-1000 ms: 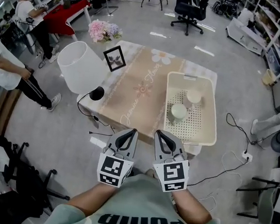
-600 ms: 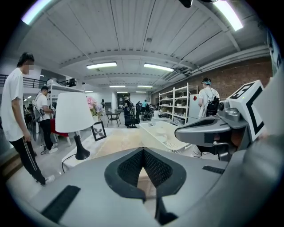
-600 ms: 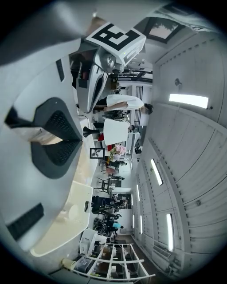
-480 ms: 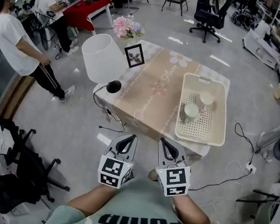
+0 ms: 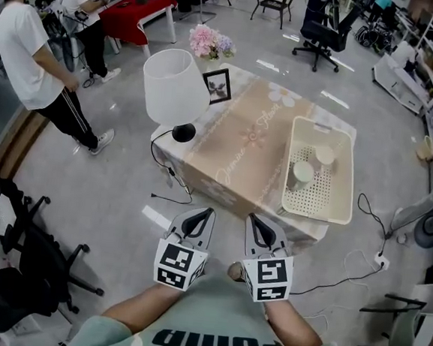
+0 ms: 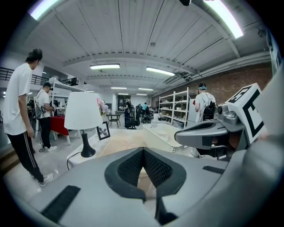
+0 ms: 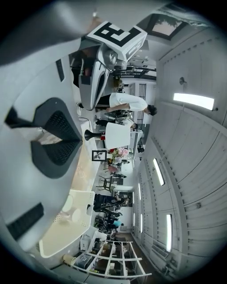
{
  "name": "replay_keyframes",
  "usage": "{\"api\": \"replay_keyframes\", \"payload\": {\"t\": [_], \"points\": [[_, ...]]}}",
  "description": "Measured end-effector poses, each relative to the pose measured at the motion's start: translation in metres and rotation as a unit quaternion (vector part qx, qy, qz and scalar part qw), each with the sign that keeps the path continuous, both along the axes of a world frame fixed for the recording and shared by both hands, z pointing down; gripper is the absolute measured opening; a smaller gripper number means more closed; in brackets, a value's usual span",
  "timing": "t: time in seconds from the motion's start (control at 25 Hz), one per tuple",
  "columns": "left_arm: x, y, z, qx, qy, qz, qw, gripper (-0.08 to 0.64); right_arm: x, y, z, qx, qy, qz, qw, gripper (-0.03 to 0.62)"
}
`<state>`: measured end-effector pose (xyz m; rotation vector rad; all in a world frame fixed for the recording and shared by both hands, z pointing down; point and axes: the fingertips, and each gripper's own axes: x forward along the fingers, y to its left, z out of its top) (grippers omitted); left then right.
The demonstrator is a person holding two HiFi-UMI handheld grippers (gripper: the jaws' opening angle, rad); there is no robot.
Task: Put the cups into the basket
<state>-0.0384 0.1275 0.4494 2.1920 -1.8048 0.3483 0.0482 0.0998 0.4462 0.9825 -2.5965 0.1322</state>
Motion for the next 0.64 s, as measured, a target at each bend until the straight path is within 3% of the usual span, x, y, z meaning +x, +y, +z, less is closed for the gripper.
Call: {"api": "replay_keyframes", "payload": {"t": [0.64], "points": [[-0.0110, -0.0029, -0.0008, 0.008, 0.008, 0.024, 0.9996, 0.005, -0.0112, 0.0029, 0.0052, -0.002, 0.013, 0.019, 1.000, 0.012]]}}
